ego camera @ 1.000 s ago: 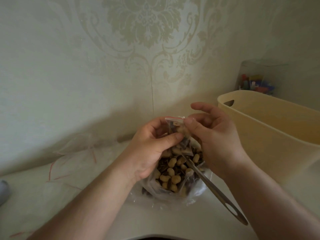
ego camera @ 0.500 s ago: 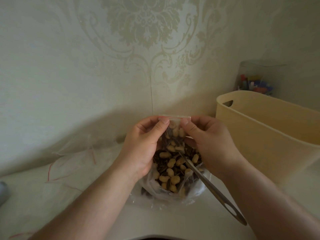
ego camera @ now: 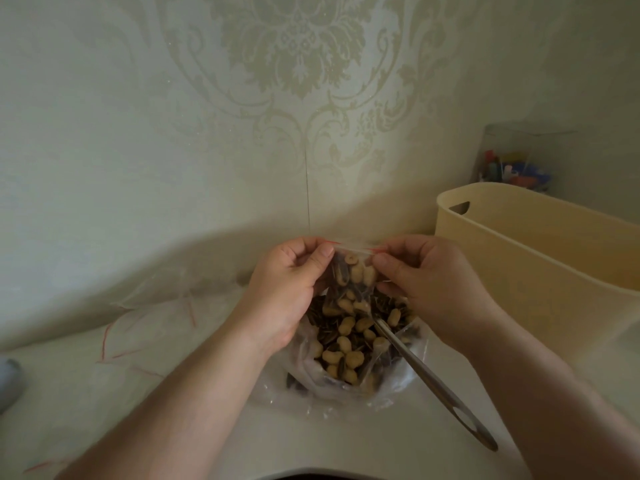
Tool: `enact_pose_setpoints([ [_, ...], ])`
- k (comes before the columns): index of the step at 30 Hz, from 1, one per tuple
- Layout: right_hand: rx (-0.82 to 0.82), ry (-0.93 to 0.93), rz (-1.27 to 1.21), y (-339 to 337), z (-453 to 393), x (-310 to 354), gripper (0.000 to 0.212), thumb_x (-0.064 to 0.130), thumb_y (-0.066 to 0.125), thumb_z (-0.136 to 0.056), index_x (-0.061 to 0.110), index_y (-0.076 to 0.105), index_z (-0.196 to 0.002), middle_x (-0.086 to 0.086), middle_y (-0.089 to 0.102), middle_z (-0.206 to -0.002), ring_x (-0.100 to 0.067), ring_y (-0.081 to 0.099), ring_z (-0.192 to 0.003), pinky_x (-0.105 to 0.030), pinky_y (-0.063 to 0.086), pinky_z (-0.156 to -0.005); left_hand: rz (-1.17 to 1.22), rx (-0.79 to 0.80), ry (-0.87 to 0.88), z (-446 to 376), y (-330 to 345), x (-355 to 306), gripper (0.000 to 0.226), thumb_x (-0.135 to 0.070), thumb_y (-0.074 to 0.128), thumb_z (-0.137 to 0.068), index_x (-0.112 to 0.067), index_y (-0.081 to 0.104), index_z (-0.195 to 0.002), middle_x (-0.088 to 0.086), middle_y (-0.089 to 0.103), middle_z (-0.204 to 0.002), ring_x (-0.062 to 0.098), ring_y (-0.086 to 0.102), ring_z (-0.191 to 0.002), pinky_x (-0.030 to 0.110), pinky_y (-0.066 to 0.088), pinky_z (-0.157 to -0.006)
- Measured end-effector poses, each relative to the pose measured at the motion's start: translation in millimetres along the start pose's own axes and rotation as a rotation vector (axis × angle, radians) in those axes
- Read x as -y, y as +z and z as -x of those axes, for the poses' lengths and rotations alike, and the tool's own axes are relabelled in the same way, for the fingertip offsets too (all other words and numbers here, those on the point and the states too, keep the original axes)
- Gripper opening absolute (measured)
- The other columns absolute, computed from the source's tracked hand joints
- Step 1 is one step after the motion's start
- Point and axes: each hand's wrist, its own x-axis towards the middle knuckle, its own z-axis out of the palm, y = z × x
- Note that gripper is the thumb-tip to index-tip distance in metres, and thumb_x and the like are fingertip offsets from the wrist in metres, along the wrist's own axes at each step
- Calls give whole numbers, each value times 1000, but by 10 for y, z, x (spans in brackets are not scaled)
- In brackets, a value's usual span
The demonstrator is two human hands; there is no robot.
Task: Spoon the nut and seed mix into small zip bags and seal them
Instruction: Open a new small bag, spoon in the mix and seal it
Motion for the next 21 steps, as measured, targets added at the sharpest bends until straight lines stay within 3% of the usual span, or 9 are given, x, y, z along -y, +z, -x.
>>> enact_pose_setpoints([
  [6, -58, -20, -40, 10, -2, 12, 5, 9, 73, -95, 9, 78, -96, -6, 79, -84, -14, 77, -77, -20, 60, -71, -42, -19, 69, 21, 12, -8, 16, -13, 60, -105, -8, 75, -103, 13, 80, -99, 31, 76, -101, 46, 60, -97],
  [16, -124, -73, -65, 59, 12, 48, 7, 10, 72, -96, 10, 74, -90, -2, 76, -75, -8, 73, -67, -18, 58, -64, -4, 6, 91, 33, 47, 1, 21, -16, 57, -107, -4, 74, -105, 14, 80, -100, 26, 76, -96, 42, 62, -92],
  [21, -149, -89, 5, 54, 2, 22, 7, 17, 74, -96, 17, 75, -89, -6, 77, -82, -15, 73, -73, -27, 63, -69, 24, 16, 102, 46, 56, -3, 21, -16, 57, -107, -4, 74, -105, 13, 79, -100, 25, 76, -95, 39, 62, -91],
])
